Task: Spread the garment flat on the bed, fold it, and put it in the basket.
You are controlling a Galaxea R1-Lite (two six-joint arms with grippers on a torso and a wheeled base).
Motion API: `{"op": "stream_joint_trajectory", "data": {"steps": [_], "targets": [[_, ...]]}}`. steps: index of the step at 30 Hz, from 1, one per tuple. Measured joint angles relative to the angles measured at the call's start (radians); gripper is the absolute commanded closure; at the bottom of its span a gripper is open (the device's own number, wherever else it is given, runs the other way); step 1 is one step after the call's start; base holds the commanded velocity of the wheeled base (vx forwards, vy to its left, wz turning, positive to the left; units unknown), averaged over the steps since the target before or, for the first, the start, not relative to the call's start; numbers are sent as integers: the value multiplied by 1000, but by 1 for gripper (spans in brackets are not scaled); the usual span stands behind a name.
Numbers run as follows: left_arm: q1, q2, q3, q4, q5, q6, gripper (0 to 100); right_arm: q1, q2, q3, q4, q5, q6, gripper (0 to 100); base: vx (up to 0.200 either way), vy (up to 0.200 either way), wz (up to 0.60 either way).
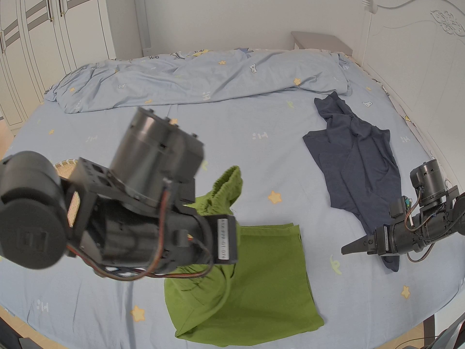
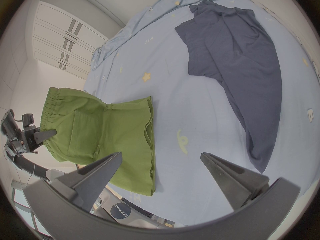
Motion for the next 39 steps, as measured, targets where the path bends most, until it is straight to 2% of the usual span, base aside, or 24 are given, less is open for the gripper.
{"op": "stream_joint_trajectory", "data": {"steps": [5, 6, 17, 23, 29, 32, 35, 37, 39], "targets": [[-60, 87, -45, -23, 47, -57, 100, 0, 8, 5, -1, -1, -1, 0, 0, 0, 0], [-66, 103, -50, -30, 50, -60, 0, 0, 9, 6, -1, -1, -1, 0, 0, 0, 0], [-91, 181, -60, -59, 52, -66, 0, 0, 23, 10, -1, -3, -2, 0, 0, 0, 0], [-89, 190, -60, -131, 47, -131, 0, 1, 26, 12, -1, -3, -2, 0, 0, 0, 0], [-7, 170, -38, -145, -1, -163, 0, 7, 29, 14, -1, 0, -2, 0, 0, 0, 0], [76, 147, -7, -152, -96, -161, 0, 18, 28, 14, -1, 9, 0, 0, 0, 0, 0], [177, 120, 41, -180, -266, -135, 0, 41, 26, 14, 0, 29, 5, 0, 0, 0, 0], [275, 102, 100, -220, -407, -87, 0, 72, 26, 12, 0, 48, 11, 0, 0, 0, 0], [352, 92, 165, -266, -495, -31, 0, 99, 25, 10, 0, 62, 15, 0, 0, 0, 0]]}}
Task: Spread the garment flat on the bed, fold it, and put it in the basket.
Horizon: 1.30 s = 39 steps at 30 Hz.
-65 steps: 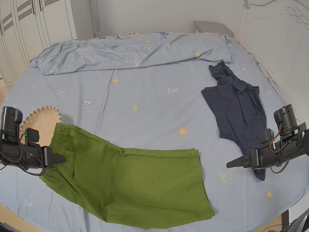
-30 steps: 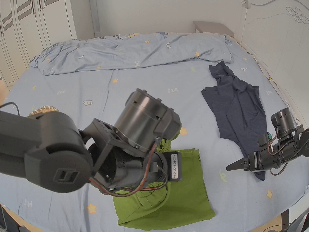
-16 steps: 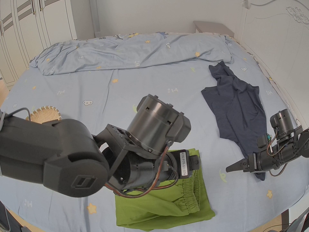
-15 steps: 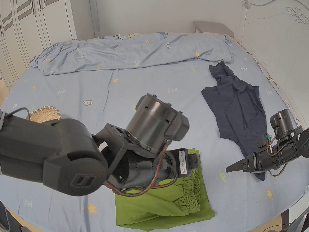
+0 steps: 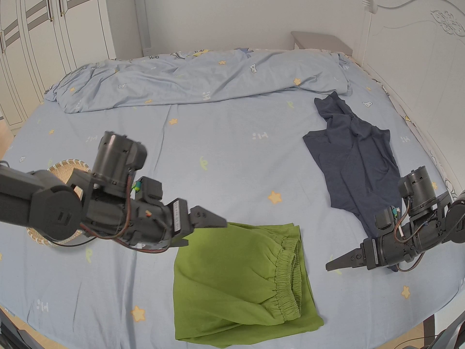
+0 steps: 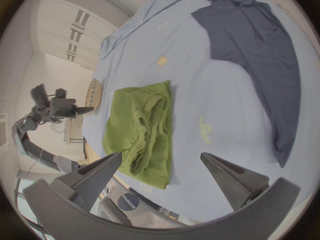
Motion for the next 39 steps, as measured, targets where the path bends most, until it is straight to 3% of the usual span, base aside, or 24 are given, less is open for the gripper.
{"op": "stream_joint_trajectory", "data": {"steps": [3, 7, 9, 12, 18, 39], "targets": [[105, -3, 118, -100, -117, 146, 0, 49, 3, -6, 0, 21, 5, 0, 0, 0, 0], [212, 33, 221, -210, -191, 324, 0, 117, 19, -16, 0, 45, 10, 0, 0, 0, 0], [254, 65, 254, -250, -219, 367, 0, 155, 37, -22, 1, 53, 12, 0, 0, 0, 0], [296, 110, 286, -285, -241, 381, 0, 197, 80, -28, 0, 69, 13, 0, 0, 0, 0], [301, 151, 294, -312, -250, 381, 0, 215, 150, -34, -3, 135, 10, 0, 0, 0, 0], [283, 164, 265, -316, -250, 379, 0, 241, 364, -43, -200, 174, 16, 0, 0, 0, 0]]}}
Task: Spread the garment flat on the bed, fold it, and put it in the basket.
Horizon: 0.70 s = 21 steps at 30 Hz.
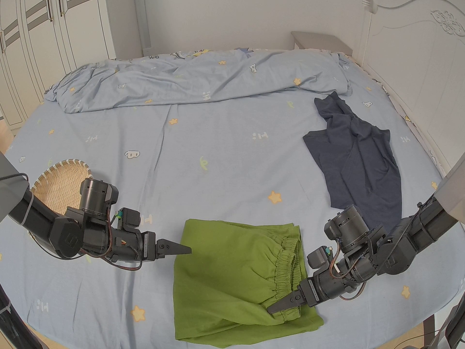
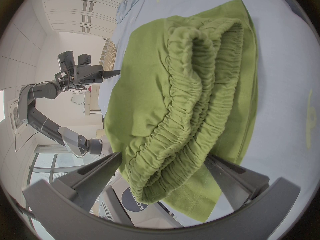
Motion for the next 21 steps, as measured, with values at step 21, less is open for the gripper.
{"op": "stream_joint_trajectory", "data": {"steps": [21], "targets": [[-7, 3, 4, 0, 0, -4, 0, -35, -111, 45, 8, -6, 12, 100, 0, 0, 0]]}}
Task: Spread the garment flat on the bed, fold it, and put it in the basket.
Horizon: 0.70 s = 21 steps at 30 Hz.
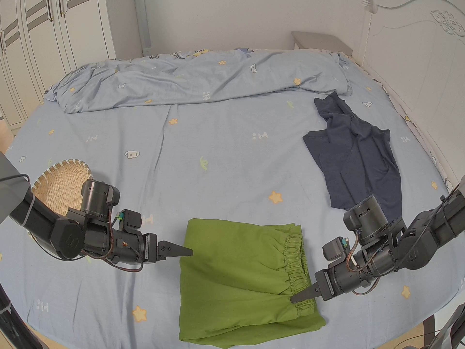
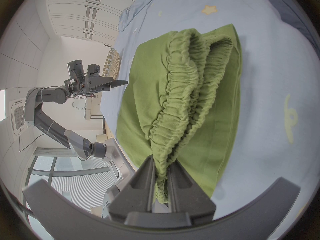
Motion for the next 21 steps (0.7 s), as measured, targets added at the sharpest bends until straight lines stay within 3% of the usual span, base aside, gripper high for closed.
{"op": "stream_joint_trajectory", "data": {"steps": [21], "targets": [[-101, 71, -4, -57, -20, -56, 0, -70, -32, 84, -7, 3, -9, 100, 0, 0, 0]]}}
